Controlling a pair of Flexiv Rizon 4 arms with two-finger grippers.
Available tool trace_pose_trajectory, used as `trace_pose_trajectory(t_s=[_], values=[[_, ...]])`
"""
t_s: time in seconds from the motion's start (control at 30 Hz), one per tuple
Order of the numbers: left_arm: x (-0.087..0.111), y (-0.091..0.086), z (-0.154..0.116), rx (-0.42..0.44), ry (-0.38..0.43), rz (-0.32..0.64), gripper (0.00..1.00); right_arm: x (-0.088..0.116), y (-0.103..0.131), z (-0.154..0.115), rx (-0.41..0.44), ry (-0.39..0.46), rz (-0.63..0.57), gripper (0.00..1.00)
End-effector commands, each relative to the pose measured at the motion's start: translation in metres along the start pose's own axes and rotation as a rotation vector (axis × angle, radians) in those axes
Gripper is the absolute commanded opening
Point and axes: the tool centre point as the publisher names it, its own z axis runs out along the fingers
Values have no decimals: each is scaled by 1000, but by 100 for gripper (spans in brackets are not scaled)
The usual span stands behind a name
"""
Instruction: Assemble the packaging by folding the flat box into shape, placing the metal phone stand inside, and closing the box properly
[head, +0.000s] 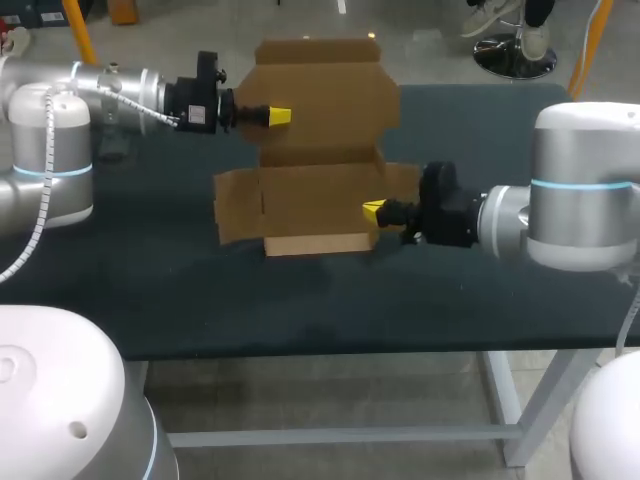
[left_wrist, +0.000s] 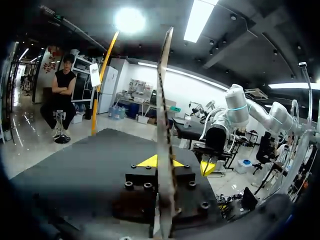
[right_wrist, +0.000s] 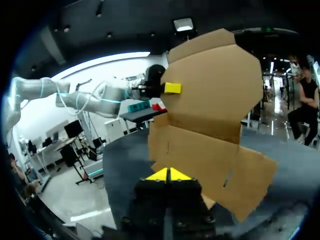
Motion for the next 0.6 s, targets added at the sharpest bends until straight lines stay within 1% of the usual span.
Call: trace_pose_trajectory(t_s=[0.03, 0.23, 0.4, 0.6], values=[[-5, 4, 1, 13, 13, 0, 0, 1, -12, 27, -12, -30, -25, 0], [-9, 5, 3, 12, 11, -6, 0, 2, -28, 54, -22, -88, -40, 0], [-13, 7, 2, 15, 8, -12, 0, 1, -37, 67, -34, -90, -32, 0], [-15, 8, 1, 15, 7, -17, 0, 1, -44, 82, -38, -113, -40, 0]])
